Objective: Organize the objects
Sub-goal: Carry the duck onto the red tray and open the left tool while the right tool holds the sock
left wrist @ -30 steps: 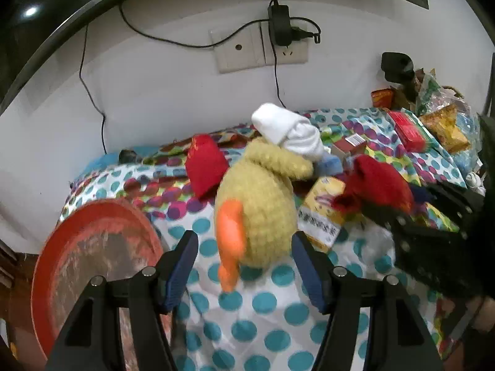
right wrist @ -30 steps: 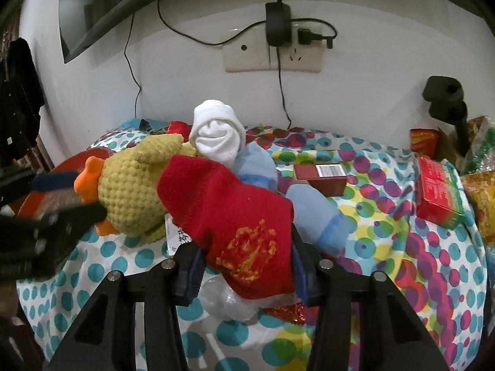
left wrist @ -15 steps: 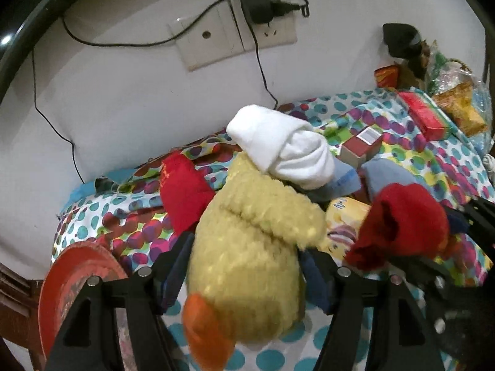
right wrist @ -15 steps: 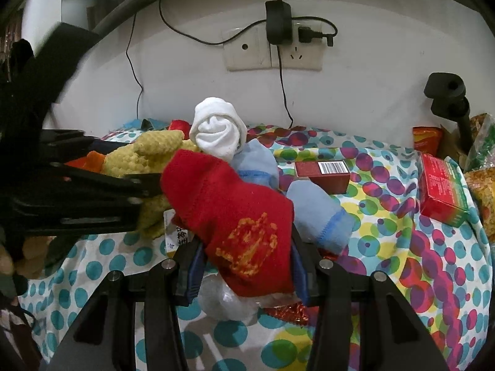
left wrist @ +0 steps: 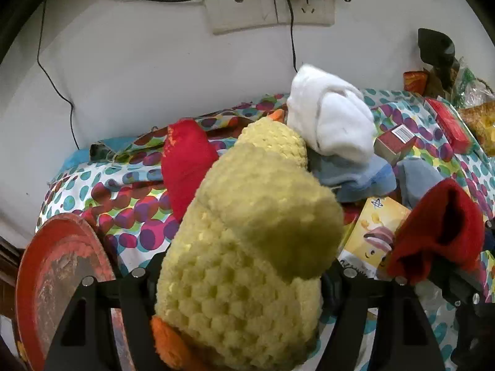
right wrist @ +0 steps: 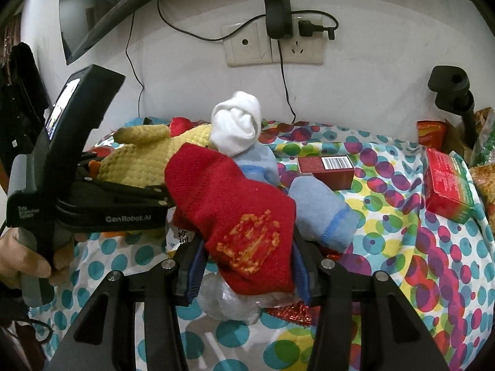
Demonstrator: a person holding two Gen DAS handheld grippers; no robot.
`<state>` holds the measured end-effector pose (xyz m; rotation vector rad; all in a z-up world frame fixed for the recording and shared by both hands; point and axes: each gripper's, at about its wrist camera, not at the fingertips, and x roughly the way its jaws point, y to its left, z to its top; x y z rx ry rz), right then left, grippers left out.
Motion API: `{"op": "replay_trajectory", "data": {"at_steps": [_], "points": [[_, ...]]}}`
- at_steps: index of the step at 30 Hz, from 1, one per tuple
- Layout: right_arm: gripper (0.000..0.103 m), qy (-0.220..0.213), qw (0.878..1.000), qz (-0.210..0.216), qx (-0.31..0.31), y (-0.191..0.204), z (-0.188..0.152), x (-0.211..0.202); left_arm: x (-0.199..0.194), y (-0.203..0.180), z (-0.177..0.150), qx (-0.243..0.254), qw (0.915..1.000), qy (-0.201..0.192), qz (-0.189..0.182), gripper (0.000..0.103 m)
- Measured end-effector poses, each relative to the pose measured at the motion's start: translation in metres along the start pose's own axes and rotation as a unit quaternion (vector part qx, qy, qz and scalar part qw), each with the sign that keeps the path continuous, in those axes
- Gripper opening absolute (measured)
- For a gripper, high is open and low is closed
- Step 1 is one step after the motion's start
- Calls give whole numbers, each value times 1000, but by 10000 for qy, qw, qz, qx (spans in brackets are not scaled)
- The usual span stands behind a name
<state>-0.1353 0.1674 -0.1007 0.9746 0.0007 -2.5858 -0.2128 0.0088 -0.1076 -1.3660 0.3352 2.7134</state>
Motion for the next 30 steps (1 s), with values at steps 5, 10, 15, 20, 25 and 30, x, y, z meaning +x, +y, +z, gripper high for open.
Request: {"op": "replay_trajectory", "data": {"at_steps": [5,10,15,20,25,30], "points": [[46,0,10000,5,17,0,1,0,-5,-9,-4,168,9995,-143,240,71],[46,19,10000,2,74,-2,2,1,-10,-7,-4,62,9996,-163,223,70],[46,30,10000,-3,76,-3,1,1,-16,-3,-5,-53,9997,-146,198,70],[46,61,9999,10,98,-5,1,3,-24,-1,-9,-65,9997,-172,180,70],[46,167,9998,-9,117,-5,1,7,-35,4,-12,-151,9997,-174,108,70],[46,214,9996,5,190,-6,1,8,-48,6,-15,-221,9996,-169,21,70]]}}
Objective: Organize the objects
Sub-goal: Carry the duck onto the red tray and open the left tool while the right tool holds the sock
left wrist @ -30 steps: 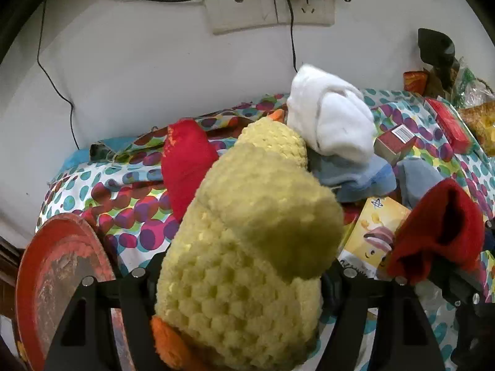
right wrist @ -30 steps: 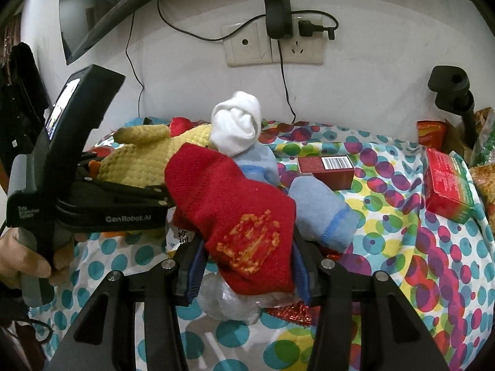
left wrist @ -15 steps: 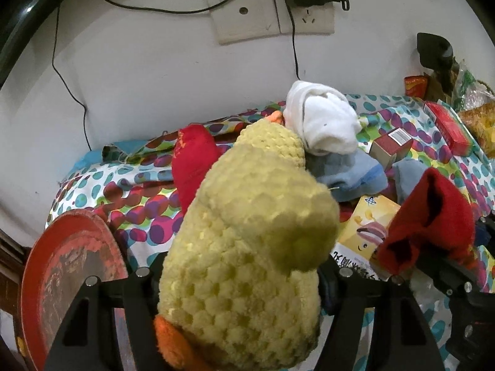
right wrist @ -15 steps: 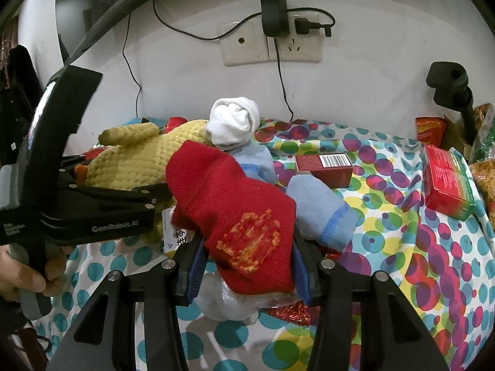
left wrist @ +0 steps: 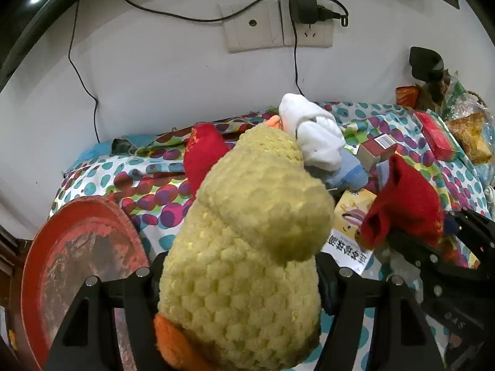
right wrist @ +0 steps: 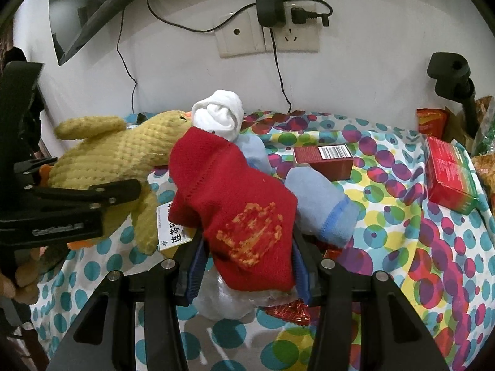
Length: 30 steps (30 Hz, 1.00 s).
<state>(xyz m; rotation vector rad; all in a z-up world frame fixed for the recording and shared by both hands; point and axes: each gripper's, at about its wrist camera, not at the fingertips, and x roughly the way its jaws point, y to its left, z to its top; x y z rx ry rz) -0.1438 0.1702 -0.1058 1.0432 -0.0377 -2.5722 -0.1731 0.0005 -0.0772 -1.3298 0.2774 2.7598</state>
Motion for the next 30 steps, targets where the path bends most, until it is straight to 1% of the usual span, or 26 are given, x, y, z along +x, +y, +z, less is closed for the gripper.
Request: {"op": "replay_trajectory", "data": {"at_steps": [11,17,21,25,30], "points": [[46,72,10000,-35,44,-1,1,1,-38,7,-6,-72,9998,-143,-119,70],[46,82,9999,-33,76,-3,2,1,-62,21,-8,-105,9995,-286,20,70],[46,98,9999,-42,80,-3,2,1,-76,38,-10,-151,9992,-338,157,70],[46,101,9999,-65,90,-3,2,1,-84,57,-14,-216,9984,-367,374,70],[46,109,9999,-71,84,-3,2,1,-89,78,-18,-336,9972,-365,562,70]]}}
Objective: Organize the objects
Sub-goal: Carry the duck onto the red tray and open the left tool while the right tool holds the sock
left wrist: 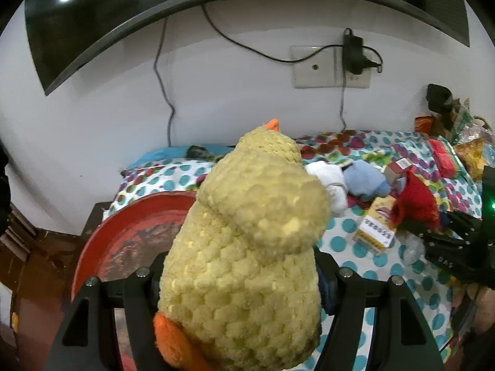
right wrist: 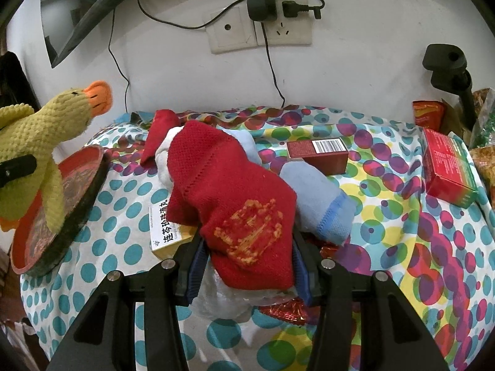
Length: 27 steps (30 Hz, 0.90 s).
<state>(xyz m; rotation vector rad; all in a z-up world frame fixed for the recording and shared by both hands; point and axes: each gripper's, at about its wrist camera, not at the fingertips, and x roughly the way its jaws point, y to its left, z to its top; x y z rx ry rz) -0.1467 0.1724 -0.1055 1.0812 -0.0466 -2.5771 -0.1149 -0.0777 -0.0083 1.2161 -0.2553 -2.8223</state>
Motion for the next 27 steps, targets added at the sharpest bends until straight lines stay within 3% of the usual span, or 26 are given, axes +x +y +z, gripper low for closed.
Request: {"op": "replay_trajectory", "data": {"at_steps": [9,27], "points": [[46,3,10000,-1,-3,-1,0,-1,0,37,-5,-70,9987,5,499,70],[46,96,9999,-44,-8,1,0,3,51,122,-34,-534,9895,557,1220,70]]}}
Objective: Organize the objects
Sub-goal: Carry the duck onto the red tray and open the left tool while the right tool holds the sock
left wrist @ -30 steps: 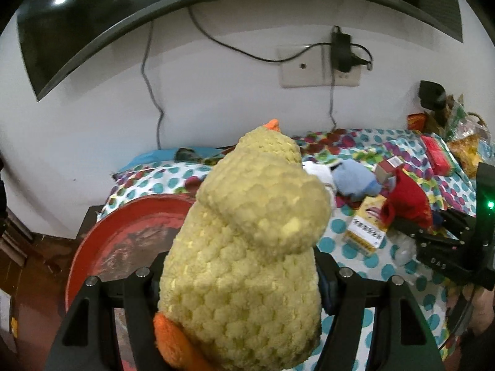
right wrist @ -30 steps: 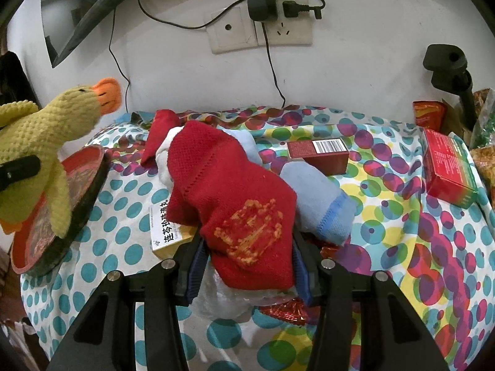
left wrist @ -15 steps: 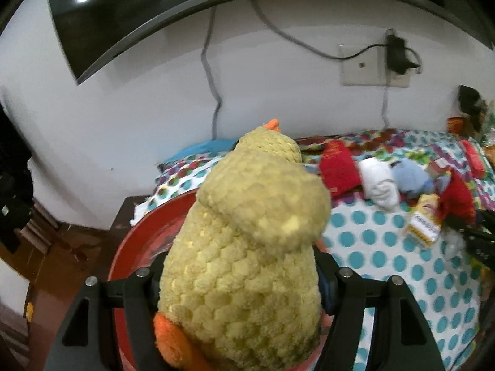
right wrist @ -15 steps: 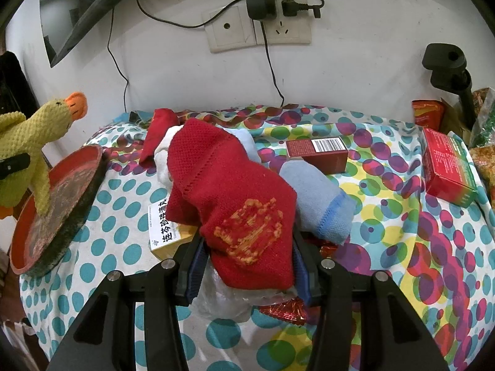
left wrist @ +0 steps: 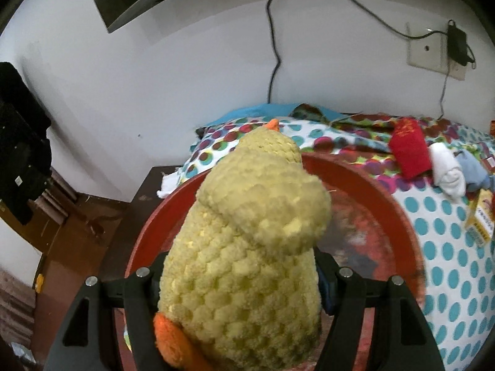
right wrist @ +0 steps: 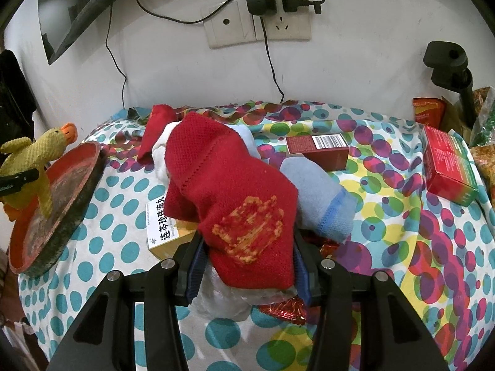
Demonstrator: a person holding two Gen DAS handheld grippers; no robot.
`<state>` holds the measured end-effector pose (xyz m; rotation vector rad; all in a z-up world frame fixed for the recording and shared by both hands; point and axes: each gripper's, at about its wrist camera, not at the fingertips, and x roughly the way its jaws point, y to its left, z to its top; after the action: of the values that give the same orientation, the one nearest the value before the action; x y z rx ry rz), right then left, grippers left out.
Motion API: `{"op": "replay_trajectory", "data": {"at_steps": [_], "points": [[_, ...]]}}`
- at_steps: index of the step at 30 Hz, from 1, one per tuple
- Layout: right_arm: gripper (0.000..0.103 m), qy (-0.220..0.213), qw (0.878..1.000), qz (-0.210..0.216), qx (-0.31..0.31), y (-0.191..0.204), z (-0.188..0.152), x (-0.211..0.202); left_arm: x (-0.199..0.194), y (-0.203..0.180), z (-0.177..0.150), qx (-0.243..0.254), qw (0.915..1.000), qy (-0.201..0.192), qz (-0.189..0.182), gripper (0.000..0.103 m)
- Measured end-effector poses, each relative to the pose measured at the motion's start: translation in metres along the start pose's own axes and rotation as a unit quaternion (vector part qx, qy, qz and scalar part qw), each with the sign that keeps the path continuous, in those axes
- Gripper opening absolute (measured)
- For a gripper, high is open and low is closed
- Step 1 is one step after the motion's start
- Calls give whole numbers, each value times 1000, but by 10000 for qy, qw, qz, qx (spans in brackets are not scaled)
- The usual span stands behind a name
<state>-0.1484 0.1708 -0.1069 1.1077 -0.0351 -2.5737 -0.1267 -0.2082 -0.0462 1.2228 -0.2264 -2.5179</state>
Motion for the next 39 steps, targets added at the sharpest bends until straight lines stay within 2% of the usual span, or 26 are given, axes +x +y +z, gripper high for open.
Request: {"op": "replay_trajectory", "data": {"at_steps": [6,13,19,28,35,39], "points": [[46,23,10000,-11,-21,0,0,1,19,21,-5,-82,9998,107,178,70],[46,61,10000,-29,-34,0,0,2,44,37,-11,-321,9988,376,-10,70],[47,98,9999,-43,-44,1,0,4,54,39,-13,-195,9990,400,59,72],[47,102,9999,-84,-78,2,0,4,51,54,-20,-431,9982,416,-93,73],[47,117,9997,-146,-129,4,0,5,45,63,-23,-353,9986,378,-118,73],[47,120,9996,-190,-158,6,0,5,46,72,-24,-490,9973,428,-329,74]]}}
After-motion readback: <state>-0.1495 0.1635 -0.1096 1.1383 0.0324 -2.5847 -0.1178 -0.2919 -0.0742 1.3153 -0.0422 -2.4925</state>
